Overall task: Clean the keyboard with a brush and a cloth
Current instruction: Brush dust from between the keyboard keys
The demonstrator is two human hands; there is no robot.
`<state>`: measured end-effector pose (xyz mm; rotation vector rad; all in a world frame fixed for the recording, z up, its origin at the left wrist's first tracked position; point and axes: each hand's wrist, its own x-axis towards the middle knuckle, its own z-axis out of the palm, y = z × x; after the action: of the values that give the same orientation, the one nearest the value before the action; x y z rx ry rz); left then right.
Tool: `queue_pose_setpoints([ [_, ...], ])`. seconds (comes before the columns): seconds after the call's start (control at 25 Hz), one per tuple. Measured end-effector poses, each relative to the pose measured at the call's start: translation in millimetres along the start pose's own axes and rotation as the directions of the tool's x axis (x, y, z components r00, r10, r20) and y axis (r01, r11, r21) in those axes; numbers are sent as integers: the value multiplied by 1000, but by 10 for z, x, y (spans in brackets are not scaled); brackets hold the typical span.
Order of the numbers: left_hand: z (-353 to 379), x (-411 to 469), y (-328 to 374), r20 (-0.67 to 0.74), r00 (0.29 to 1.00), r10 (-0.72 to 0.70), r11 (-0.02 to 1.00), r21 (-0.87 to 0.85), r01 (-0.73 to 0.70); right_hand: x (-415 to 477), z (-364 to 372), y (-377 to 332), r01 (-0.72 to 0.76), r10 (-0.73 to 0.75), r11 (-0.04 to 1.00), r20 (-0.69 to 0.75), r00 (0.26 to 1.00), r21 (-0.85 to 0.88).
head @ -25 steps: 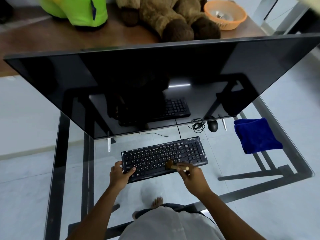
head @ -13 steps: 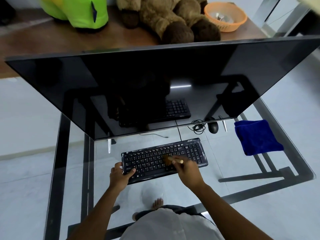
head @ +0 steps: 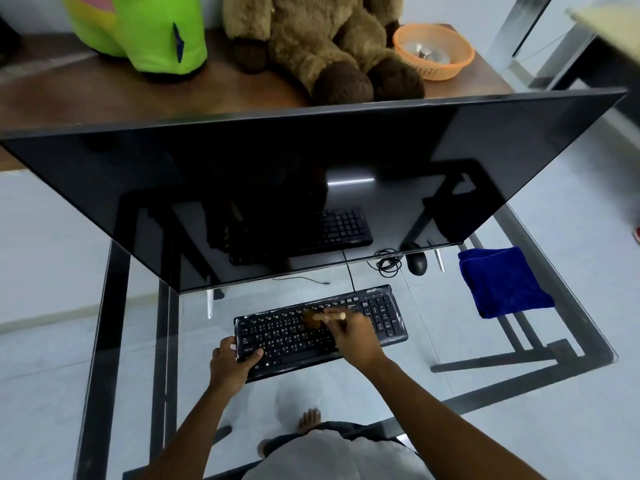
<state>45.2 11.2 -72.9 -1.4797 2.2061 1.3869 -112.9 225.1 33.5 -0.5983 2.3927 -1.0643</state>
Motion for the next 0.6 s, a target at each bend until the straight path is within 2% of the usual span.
queue_pose_setpoints([
  [0.32,-9,-11,21,5,1000,5,1000,-7,-5,27,26,9,19,-18,999,14,1000,-36],
  [0.6,-17,-29,38,4,1000,-4,1000,-30,4,30,40,-38,-7,7,1000,-2,1000,18],
])
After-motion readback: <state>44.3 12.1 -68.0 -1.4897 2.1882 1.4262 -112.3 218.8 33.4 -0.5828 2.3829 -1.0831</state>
